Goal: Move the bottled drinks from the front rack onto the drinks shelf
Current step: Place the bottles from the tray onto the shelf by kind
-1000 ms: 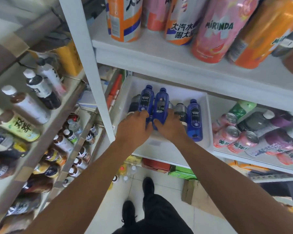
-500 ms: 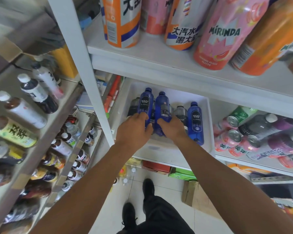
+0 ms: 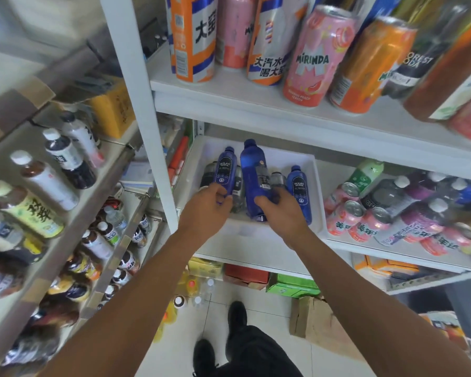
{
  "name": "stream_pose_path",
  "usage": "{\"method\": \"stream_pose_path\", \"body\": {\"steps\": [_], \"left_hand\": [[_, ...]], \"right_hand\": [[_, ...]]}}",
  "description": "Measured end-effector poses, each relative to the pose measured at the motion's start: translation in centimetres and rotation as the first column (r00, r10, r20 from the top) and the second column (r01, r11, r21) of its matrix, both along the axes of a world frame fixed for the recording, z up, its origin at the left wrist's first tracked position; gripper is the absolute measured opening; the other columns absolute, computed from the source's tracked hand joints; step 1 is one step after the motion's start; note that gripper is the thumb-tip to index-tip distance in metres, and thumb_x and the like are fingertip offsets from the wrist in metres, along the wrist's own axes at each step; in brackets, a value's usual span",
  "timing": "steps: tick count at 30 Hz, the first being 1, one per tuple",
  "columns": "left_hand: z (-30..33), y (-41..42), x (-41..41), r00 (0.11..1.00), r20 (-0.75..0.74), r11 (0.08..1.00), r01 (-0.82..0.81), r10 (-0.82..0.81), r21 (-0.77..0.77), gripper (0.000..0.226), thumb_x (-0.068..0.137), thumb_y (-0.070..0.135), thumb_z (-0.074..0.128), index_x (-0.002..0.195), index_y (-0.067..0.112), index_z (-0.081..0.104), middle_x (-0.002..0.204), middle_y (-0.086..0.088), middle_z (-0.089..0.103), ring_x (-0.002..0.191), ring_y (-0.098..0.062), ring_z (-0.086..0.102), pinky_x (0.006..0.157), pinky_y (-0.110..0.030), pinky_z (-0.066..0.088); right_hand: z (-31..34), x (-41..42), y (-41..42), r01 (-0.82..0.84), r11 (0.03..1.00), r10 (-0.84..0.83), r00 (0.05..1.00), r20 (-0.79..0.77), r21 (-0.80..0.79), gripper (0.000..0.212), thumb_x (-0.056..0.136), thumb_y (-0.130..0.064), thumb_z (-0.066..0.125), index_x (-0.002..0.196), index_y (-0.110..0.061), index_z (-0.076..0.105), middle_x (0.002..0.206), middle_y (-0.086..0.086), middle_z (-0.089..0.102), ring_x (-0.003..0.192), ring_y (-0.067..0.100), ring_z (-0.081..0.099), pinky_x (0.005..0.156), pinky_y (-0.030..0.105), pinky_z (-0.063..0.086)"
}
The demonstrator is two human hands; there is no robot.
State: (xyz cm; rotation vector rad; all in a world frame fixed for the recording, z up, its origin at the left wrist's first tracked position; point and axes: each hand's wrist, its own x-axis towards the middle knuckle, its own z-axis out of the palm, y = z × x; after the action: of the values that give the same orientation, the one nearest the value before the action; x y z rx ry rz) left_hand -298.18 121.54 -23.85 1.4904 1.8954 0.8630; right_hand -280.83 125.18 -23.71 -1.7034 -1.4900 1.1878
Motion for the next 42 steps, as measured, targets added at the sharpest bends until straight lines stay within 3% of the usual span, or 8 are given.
{"method": "stream_pose_path", "body": {"steps": [3, 11, 18, 22, 29, 34, 38, 42], "left_hand": [[0.5, -1.0, -0.3, 0.996, 0.078, 0.999, -0.036, 0.038, -0.032, 0.021, 0.095, 0.038, 0.056, 0.106, 0.02, 0.06, 0.094, 0.002, 0.066, 0.088, -0.019, 0.063, 0.077, -0.03, 0.049], [3.6, -6.6, 1.2, 0.886, 0.46, 0.998, -0.067, 0.062, -0.005, 0.015, 0.097, 0.04, 0.057, 0.095, 0.026, 0.057, 0.092, 0.009, 0.069, 0.081, -0.002, 0.069, 0.072, -0.024, 0.052], [5.8, -13.3, 3.0, 0.74, 0.658, 0.969, -0.24, 0.142, 0.06, 0.039, 0.075, 0.039, 0.076, 0.106, 0.017, 0.066, 0.101, -0.007, 0.075, 0.098, -0.029, 0.071, 0.089, -0.047, 0.057], [7.4, -17.6, 3.5, 0.749, 0.633, 0.918, -0.368, 0.197, 0.15, 0.008, 0.09, 0.011, 0.069, 0.098, 0.014, 0.067, 0.085, 0.0, 0.075, 0.079, -0.016, 0.072, 0.068, -0.027, 0.057], [10.9, -25.9, 2.0, 0.683, 0.691, 0.818, -0.524, 0.237, 0.238, 0.022, 0.087, 0.002, 0.066, 0.109, 0.003, 0.062, 0.09, -0.011, 0.069, 0.066, -0.013, 0.068, 0.055, -0.019, 0.052], [12.6, -31.3, -1.2, 0.584, 0.803, 0.771, -0.566, 0.122, 0.294, 0.049, 0.075, 0.017, 0.071, 0.121, 0.004, 0.061, 0.112, -0.016, 0.067, 0.097, -0.029, 0.064, 0.091, -0.046, 0.052], [13.5, -35.4, -3.8, 0.477, 0.868, 0.697, -0.67, 0.141, 0.255, 0.033, 0.073, 0.008, 0.067, 0.105, 0.009, 0.06, 0.095, -0.011, 0.069, 0.082, -0.026, 0.066, 0.08, -0.041, 0.055], [14.4, -39.9, -6.5, 0.493, 0.852, 0.63, -0.721, 0.177, 0.287, 0.061, 0.066, 0.015, 0.077, 0.12, 0.0, 0.053, 0.105, -0.017, 0.067, 0.088, -0.029, 0.066, 0.079, -0.041, 0.057]], "right_hand": [[1.1, -0.2, -2.3, -0.039, 0.999, 0.041, 0.998, -0.05, 0.038, 0.047, 0.076, -0.04, 0.067, 0.118, -0.02, 0.059, 0.091, -0.01, 0.068, 0.086, 0.016, 0.068, 0.085, 0.046, 0.058], [3.5, -0.2, -8.6, -0.313, 0.916, 0.327, 0.945, -0.018, 0.25, 0.041, 0.089, -0.017, 0.067, 0.12, -0.033, 0.046, 0.096, -0.025, 0.057, 0.079, -0.017, 0.058, 0.064, 0.001, 0.04], [4.7, 0.2, -13.5, -0.444, 0.815, 0.493, 0.869, -0.044, 0.372, 0.051, 0.076, -0.032, 0.072, 0.117, -0.049, 0.047, 0.115, -0.012, 0.06, 0.1, 0.005, 0.061, 0.083, 0.034, 0.055], [5.4, -0.2, -16.1, -0.513, 0.746, 0.591, 0.804, -0.067, 0.425, 0.054, 0.079, -0.03, 0.077, 0.122, -0.04, 0.046, 0.119, -0.009, 0.056, 0.105, 0.002, 0.058, 0.084, 0.032, 0.055], [7.8, -3.3, -21.7, -0.59, 0.631, 0.747, 0.637, -0.19, 0.504, 0.052, 0.084, -0.031, 0.066, 0.132, -0.024, 0.046, 0.127, -0.01, 0.053, 0.114, 0.008, 0.056, 0.088, 0.035, 0.054], [11.1, -6.7, -24.4, -0.69, 0.57, 0.821, 0.479, -0.309, 0.445, 0.041, 0.083, -0.036, 0.057, 0.123, -0.034, 0.052, 0.12, -0.013, 0.061, 0.109, 0.005, 0.061, 0.092, 0.029, 0.05], [12.8, -10.7, -27.0, -0.777, 0.48, 0.876, 0.396, -0.277, 0.407, 0.062, 0.073, -0.051, 0.066, 0.13, -0.038, 0.047, 0.122, -0.011, 0.061, 0.107, 0.008, 0.062, 0.096, 0.043, 0.051], [14.0, -14.5, -30.8, -0.809, 0.414, 0.907, 0.327, -0.267, 0.417, 0.056, 0.074, -0.044, 0.065, 0.128, -0.038, 0.049, 0.118, -0.013, 0.065, 0.102, 0.011, 0.066, 0.094, 0.044, 0.053]]}}
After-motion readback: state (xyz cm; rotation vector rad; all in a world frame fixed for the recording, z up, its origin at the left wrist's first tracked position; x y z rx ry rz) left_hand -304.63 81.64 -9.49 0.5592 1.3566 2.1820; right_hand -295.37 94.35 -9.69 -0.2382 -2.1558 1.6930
